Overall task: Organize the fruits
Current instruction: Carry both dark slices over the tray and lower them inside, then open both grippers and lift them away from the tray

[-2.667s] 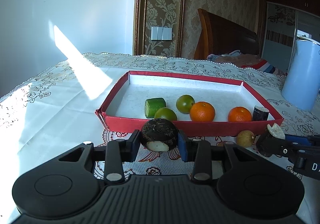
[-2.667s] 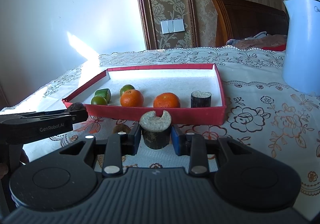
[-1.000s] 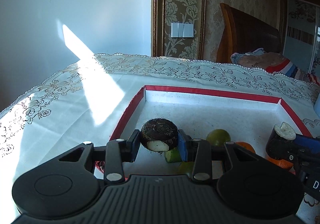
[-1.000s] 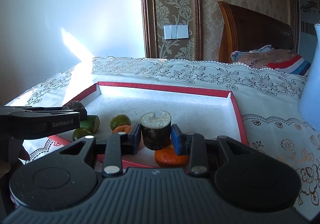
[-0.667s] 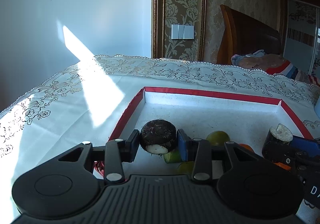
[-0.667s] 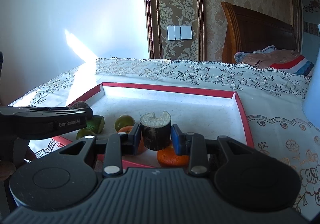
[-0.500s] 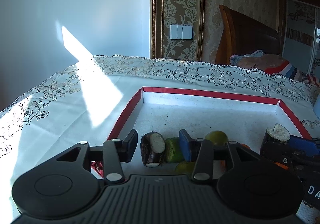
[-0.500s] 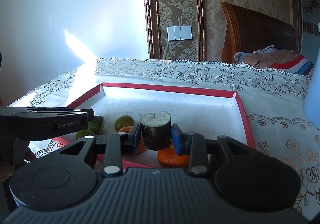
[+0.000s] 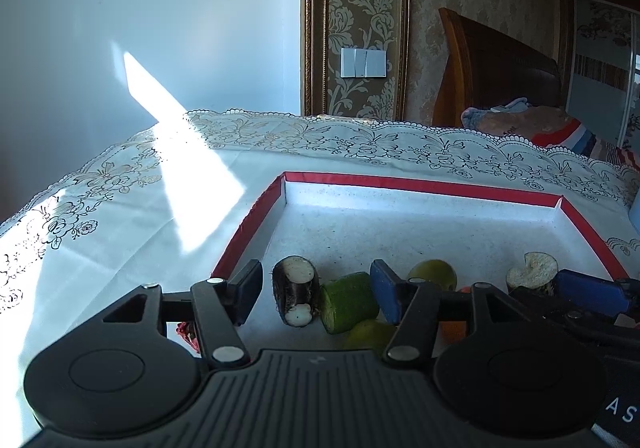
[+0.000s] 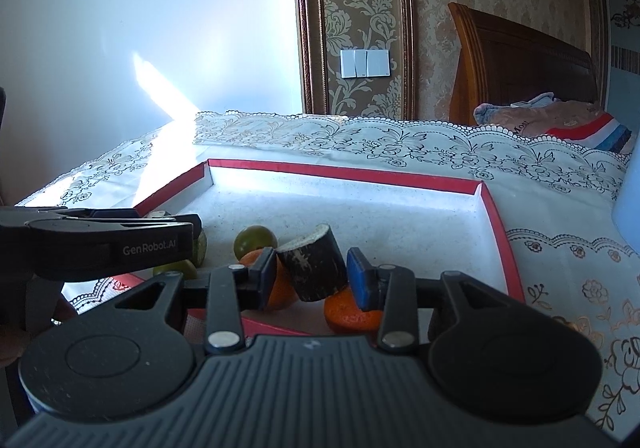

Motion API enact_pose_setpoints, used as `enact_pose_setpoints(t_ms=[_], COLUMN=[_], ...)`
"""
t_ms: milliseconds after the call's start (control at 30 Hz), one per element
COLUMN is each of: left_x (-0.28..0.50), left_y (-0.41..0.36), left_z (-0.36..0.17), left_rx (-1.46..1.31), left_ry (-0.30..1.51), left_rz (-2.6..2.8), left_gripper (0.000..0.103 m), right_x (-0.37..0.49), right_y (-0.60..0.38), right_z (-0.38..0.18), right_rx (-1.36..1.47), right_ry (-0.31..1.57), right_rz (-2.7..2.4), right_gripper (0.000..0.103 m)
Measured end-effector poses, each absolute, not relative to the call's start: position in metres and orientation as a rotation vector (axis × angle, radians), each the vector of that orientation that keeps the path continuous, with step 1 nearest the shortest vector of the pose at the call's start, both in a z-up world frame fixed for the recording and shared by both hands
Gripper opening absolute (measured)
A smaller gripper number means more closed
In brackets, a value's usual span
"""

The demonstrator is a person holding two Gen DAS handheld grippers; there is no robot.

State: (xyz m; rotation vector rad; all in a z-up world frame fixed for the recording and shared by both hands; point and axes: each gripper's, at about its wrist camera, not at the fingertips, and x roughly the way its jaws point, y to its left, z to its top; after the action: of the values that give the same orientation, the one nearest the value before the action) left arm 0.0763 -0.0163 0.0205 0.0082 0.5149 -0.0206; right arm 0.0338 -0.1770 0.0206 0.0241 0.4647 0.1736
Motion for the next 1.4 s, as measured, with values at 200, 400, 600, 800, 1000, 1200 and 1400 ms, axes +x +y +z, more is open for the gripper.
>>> enact_pose_setpoints(t_ms=[200, 400, 600, 800, 1000, 1200, 1400], left_x=[0.075, 0.073, 0.067, 0.06, 0.049, 0.029, 0.004], left_y=[-0.017, -0.021, -0.024, -0.025, -0.022, -0.011, 0.002], left_z=[0.021, 0.019, 0.022, 0.023, 0.023, 0.023, 0.016], left_rx=[0.017, 0.051, 0.072, 0.084, 0.087, 0.079, 0.086], left_ry=[0.515, 0.531, 0.53, 0.524, 0.511, 0.497, 0.481], left_rz=[-0.013, -0.019, -0.021, -0.024, -0.028, -0.039, -0.069], left_gripper=[0.069, 0.069, 0.069, 0.069, 0.075, 0.076, 0.078], right_x=[0.035, 0.032, 0.025, 0.021, 0.011, -0.009, -0.039], right_y=[-0.179, -0.183, -0.185, -0.188, -0.194, -0.21, -0.232], right_z=[0.022, 0.022, 0.023, 0.025, 0.026, 0.031, 0.029], right_rx=[0.043, 0.073, 0.078, 0.095, 0.115, 0.167, 0.197], right_ry=[0.45, 0.447, 0.439, 0.429, 0.416, 0.39, 0.387], right_rz=[0.176, 0.179, 0.179, 0.172, 0.165, 0.158, 0.147], right_gripper=[0.041, 0.043, 0.049, 0.049, 0.048, 0.048, 0.048])
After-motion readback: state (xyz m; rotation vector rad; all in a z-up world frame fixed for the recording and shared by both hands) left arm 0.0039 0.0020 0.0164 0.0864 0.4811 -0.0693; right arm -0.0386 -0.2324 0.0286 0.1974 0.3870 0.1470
